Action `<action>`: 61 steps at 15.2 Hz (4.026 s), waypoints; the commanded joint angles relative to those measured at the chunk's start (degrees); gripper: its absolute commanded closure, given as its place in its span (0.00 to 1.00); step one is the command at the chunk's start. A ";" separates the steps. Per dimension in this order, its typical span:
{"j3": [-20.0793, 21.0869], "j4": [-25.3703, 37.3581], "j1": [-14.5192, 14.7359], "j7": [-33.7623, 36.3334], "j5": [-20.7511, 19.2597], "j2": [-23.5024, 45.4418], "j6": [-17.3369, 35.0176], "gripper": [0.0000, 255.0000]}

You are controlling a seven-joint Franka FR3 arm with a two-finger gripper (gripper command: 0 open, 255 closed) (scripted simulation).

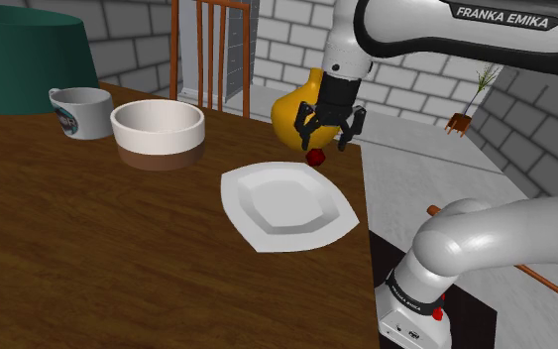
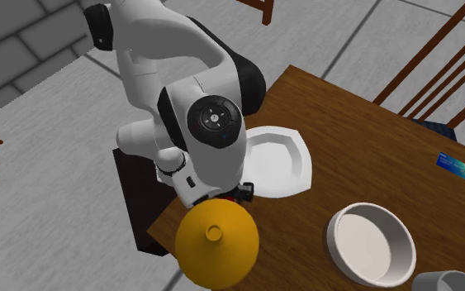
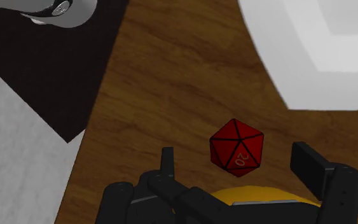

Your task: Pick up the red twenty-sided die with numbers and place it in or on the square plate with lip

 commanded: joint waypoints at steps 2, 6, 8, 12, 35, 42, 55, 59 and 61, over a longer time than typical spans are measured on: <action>-0.80 -0.29 0.81 -4.26 -0.97 1.32 1.08 0.00; -0.30 -3.73 1.04 -4.46 -0.46 0.70 3.90 0.00; -0.11 -5.04 1.14 -4.52 -0.25 0.51 5.03 0.00; -0.09 -5.04 1.13 -4.53 -0.25 0.51 5.03 0.00; -1.00 3.52 0.08 -4.34 -1.25 1.84 -2.18 1.00; -1.62 10.07 -0.37 -3.97 -1.99 3.52 -7.07 1.00; 12.86 15.61 2.81 12.95 6.65 4.55 -8.00 1.00; 16.02 15.45 3.14 15.86 8.14 5.06 -6.41 1.00; 16.28 13.61 3.35 15.63 8.49 4.55 -5.05 1.00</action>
